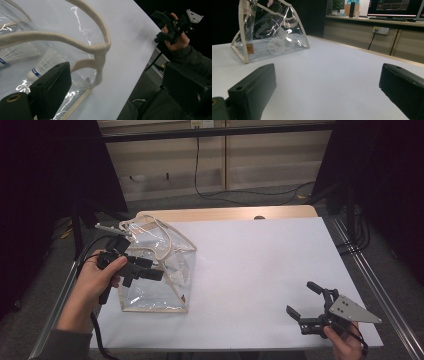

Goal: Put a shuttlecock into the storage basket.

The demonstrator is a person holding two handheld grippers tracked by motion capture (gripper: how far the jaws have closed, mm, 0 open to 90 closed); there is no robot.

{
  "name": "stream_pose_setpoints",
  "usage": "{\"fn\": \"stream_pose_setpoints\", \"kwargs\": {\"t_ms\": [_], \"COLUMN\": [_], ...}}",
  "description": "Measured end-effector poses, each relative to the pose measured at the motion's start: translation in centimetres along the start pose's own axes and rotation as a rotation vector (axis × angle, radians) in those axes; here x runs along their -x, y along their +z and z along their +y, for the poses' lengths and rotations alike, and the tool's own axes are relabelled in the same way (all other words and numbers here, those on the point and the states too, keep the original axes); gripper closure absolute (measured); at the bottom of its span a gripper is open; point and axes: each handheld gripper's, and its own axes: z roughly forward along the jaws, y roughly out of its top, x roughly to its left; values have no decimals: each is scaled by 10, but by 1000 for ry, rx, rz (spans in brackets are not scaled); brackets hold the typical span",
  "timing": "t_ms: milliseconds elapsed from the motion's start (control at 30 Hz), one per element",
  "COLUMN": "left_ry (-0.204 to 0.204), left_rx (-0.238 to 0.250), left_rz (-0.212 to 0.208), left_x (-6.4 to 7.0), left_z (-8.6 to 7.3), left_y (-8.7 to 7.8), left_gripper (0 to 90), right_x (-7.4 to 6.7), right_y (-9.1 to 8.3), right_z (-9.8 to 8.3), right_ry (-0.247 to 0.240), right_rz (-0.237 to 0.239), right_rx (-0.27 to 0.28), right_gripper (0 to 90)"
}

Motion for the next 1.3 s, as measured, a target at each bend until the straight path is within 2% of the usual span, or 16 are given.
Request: {"fn": "stream_pose_setpoints", "kwargs": {"t_ms": [367,467,1300], "left_ry": [9,22,8], "left_rx": [-2,-15,3], "left_rz": [-11,8,-23], "left_x": [2,4,-1], "left_z": [-6,-7,-28], "left_y": [5,7,22], "left_gripper": [90,90,90], "right_x": [0,0,0], "right_y": [0,0,-1], "right_z": [0,0,0], "right_ry": [-1,-1,-3], "right_rz": [1,1,0], "right_rx": [0,0,-1], "right_gripper": [8,9,8]}}
